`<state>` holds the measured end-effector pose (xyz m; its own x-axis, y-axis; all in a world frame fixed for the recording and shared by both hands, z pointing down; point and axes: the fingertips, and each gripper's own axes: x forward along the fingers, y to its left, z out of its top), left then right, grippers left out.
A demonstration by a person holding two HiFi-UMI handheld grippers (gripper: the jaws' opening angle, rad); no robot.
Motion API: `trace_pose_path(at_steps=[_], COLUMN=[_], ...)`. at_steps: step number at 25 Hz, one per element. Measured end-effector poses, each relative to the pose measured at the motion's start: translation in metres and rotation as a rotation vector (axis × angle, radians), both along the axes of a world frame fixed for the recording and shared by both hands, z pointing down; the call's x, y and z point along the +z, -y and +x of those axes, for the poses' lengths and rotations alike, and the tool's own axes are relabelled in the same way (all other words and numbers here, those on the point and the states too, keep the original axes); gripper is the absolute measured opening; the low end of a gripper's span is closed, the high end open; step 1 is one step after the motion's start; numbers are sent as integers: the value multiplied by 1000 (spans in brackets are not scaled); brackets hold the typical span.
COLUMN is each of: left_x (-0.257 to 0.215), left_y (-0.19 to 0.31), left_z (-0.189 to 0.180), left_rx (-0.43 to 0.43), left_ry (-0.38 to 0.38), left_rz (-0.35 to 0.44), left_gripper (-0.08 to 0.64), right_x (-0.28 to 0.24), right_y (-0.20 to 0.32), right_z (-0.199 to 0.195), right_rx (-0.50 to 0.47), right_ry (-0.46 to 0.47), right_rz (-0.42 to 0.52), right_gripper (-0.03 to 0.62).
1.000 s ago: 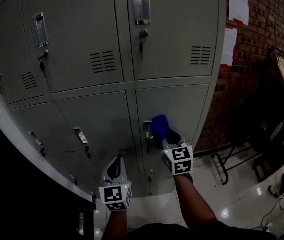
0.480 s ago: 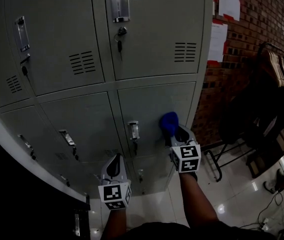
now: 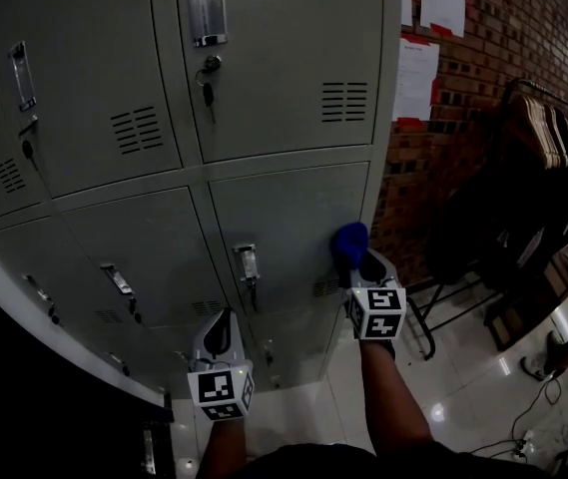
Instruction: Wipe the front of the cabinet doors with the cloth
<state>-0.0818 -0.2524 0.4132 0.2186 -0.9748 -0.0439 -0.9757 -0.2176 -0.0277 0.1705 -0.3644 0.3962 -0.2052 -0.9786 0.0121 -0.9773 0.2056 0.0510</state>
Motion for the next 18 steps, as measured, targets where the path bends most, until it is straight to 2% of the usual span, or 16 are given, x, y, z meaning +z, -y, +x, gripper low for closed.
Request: trace_pose_path(at_steps=[4,8,18], left_x=[0,2,3], left_y=[-3,-9,-21], left_z=[-2,-6,-35], left_rx=[-4,-4,-20], left_ry=[6,13,24], left_rz=[0,-8,-12], left_gripper=[17,17,17], right_x=[1,3,46], right_y=[1,-15,-45], right_z=[11,4,-117], right_rx=[31,30,-192], right_ry=[8,33,52], right_rz=[-6,26,5], right_gripper=[71,67,66])
